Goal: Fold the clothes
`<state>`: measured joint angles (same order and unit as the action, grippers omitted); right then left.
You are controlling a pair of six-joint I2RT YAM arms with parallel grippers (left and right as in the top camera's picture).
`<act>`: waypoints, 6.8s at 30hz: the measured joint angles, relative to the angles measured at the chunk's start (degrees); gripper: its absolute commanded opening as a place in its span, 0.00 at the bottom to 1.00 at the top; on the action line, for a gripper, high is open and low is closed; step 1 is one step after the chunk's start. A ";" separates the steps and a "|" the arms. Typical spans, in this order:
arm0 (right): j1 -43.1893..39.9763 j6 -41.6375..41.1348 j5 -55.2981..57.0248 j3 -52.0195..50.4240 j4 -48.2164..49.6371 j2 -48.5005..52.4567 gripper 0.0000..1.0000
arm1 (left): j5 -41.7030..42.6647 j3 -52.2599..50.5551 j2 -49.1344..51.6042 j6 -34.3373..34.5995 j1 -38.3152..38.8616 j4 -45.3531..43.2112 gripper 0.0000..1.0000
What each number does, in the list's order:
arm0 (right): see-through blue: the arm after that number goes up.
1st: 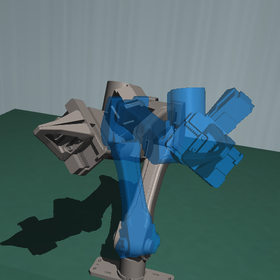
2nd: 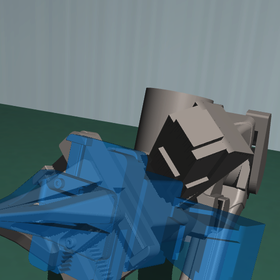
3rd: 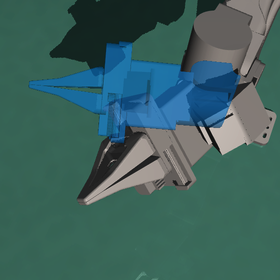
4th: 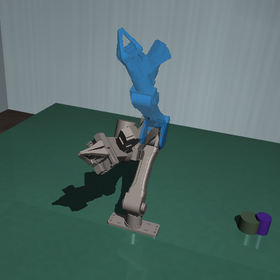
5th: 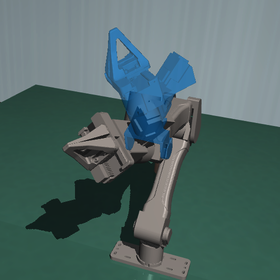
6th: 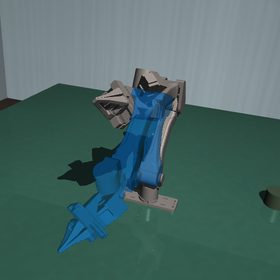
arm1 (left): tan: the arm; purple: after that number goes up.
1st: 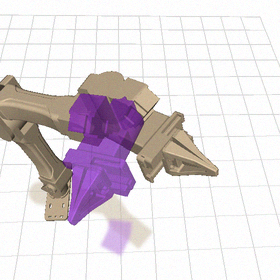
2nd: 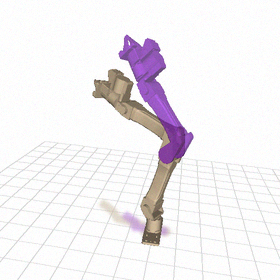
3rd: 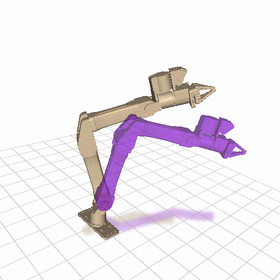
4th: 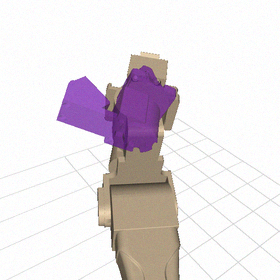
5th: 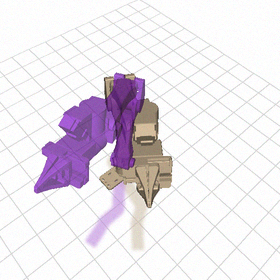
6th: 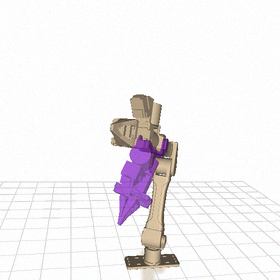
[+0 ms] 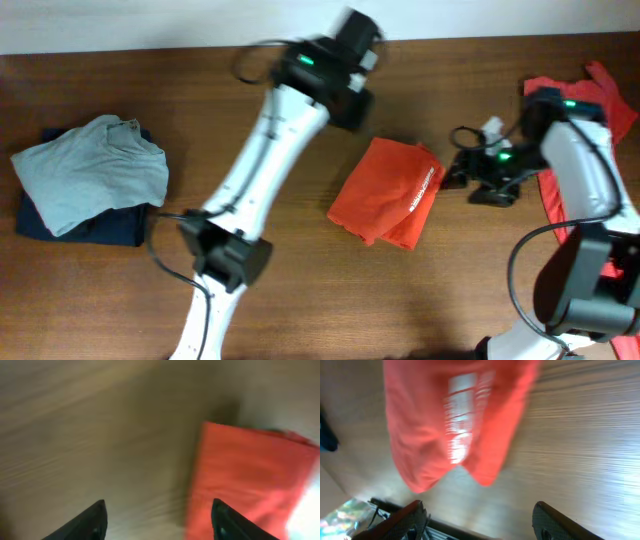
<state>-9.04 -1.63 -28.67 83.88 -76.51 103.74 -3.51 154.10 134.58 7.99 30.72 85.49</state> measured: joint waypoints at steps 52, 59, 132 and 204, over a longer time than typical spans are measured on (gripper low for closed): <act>14.21 -18.91 21.53 -17.79 21.73 -11.32 0.14 | 11.52 0.22 0.00 -8.02 -15.26 2.82 0.67; 14.16 -18.10 29.00 -17.79 21.75 -11.32 0.31 | 11.56 0.22 0.00 -8.04 -15.26 3.02 0.68; -9.29 -18.03 9.38 -41.51 48.98 -15.39 0.08 | 33.62 -2.62 22.84 -40.15 6.38 -3.15 0.31; -9.20 -10.88 12.98 -13.27 19.87 -10.91 0.12 | 28.63 -2.45 17.14 10.03 -6.58 10.86 0.55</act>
<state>-18.24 -12.51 -15.68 70.61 -56.64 92.84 25.12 151.65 151.72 18.02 24.14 96.36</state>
